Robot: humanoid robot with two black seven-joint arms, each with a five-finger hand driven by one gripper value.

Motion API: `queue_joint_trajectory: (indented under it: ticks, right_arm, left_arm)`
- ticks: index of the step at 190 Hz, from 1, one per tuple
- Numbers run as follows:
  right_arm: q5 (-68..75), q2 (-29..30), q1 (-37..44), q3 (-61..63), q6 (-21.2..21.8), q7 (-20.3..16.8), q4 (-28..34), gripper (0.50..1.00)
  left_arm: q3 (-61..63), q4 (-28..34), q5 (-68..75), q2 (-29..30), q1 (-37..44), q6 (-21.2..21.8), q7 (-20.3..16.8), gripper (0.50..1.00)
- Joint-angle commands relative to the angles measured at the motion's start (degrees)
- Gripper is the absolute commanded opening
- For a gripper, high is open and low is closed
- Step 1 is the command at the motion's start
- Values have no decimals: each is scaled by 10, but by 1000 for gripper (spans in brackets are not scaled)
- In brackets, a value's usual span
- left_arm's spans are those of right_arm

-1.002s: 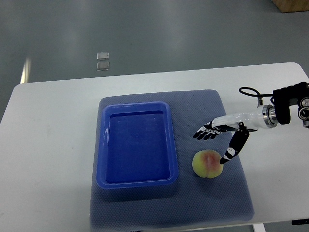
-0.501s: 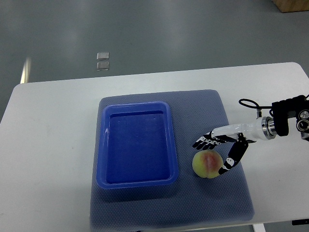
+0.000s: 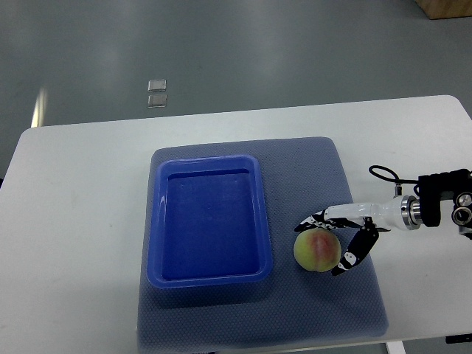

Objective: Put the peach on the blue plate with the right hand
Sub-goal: 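Close the right hand fingers around the peach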

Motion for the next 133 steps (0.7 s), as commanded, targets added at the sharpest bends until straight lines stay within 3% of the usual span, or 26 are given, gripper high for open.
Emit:
queue_joint_trajectory:
  ticks: [1,8,9,27,39,46,56,57,107,108,113,129,130,133]
  right_arm:
    - [-10,2,-9,0,-21,11,0,913]
    - [-10,2,-9,0,-21,11,0,913]
    - [-13,2,-12,0,-31,17,0,889]
    - [-13,4,-16,0,-48,24,0,803]
    - [-13,8,-17,0,-58,25,-1,678]
    - [-13,9,-18,0,-66,25,-1,558]
    - [-13,9,-18,0,-66,25,-1,558]
    - [-14,9,-18,0,-70,23,-1,500]
    - [-10,-13,-9,21,-57,25,3,500]
    - [-7,-24,10,39,-34,25,4,500]
    - [-4,-31,25,47,-14,25,5,500]
    - [-1,-41,40,53,2,25,7,500]
    - [3,-60,68,64,23,25,9,500]
    - [7,-70,83,70,31,24,9,500]
  left_arm:
    - [0,1,0,0,0,0,0,1000]
    - [0,1,0,0,0,0,0,1000]
    - [0,1,0,0,0,0,0,1000]
    - [0,1,0,0,0,1,0,1000]
    - [0,1,0,0,0,0,0,1000]
    - [0,1,0,0,0,0,0,1000]
    - [0,1,0,0,0,0,0,1000]
    - [0,1,0,0,0,0,0,1000]
    - [0,2,0,0,0,0,0,1000]
    - [0,2,0,0,0,0,0,1000]
    - [0,2,0,0,0,0,0,1000]
    - [0,2,0,0,0,0,0,1000]
    - [0,2,0,0,0,0,0,1000]
    - [0,2,0,0,0,1,0,1000]
